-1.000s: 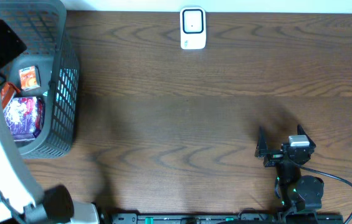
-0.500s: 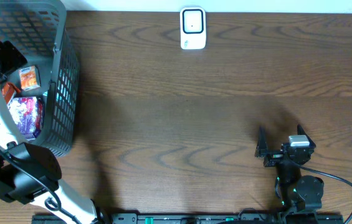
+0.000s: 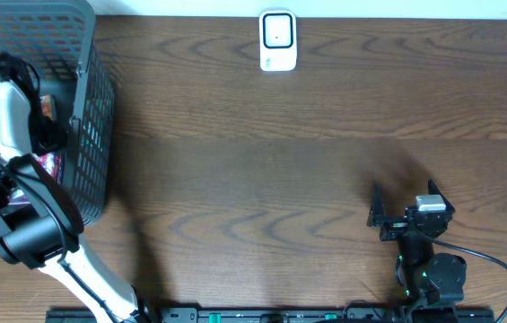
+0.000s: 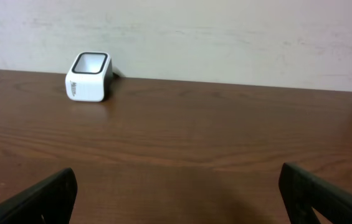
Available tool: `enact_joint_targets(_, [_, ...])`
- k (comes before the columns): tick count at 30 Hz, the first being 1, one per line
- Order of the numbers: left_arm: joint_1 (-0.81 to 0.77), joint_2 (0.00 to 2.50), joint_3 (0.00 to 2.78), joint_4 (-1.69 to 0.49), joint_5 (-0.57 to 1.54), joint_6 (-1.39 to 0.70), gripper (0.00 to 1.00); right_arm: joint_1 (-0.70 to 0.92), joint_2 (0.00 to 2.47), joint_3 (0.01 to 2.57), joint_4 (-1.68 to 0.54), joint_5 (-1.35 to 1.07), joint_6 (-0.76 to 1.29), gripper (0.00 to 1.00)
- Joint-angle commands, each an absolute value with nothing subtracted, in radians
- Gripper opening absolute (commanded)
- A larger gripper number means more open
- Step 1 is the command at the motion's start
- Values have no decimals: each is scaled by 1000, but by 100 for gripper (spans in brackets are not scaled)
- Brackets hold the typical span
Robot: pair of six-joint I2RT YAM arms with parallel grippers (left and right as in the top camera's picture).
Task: Scan the item barcode
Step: 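Move the left gripper up and into the grey basket, then grasp the purple Carefree pack with the left gripper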
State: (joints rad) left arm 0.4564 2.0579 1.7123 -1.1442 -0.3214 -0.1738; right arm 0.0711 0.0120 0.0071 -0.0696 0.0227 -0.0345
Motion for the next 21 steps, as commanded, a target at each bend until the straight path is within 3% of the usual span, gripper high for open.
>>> enact_joint_targets(1, [461, 2048, 1629, -1095, -352, -126, 94, 67, 9, 6, -72, 32, -42, 99])
enact_joint_targets(8, [461, 2048, 1514, -987, -297, -82, 91, 67, 9, 6, -72, 32, -42, 99])
enact_joint_targets(10, [461, 2048, 1489, -961, -297, -82, 76, 67, 9, 6, -72, 32, -42, 99])
enact_joint_targets(12, [461, 2048, 1474, -943, -297, -83, 48, 67, 9, 6, -72, 32, -42, 99])
enact_joint_targets(13, [461, 2048, 1473, -939, -297, -83, 27, 67, 9, 6, -72, 32, -42, 99])
enact_joint_targets(15, [461, 2045, 1475, -941, -297, -83, 8, 67, 9, 6, -72, 32, -42, 99])
enact_joint_targets(21, [450, 1988, 1534, -994, -286, -159, 7, 67, 9, 6, -72, 32, -42, 99])
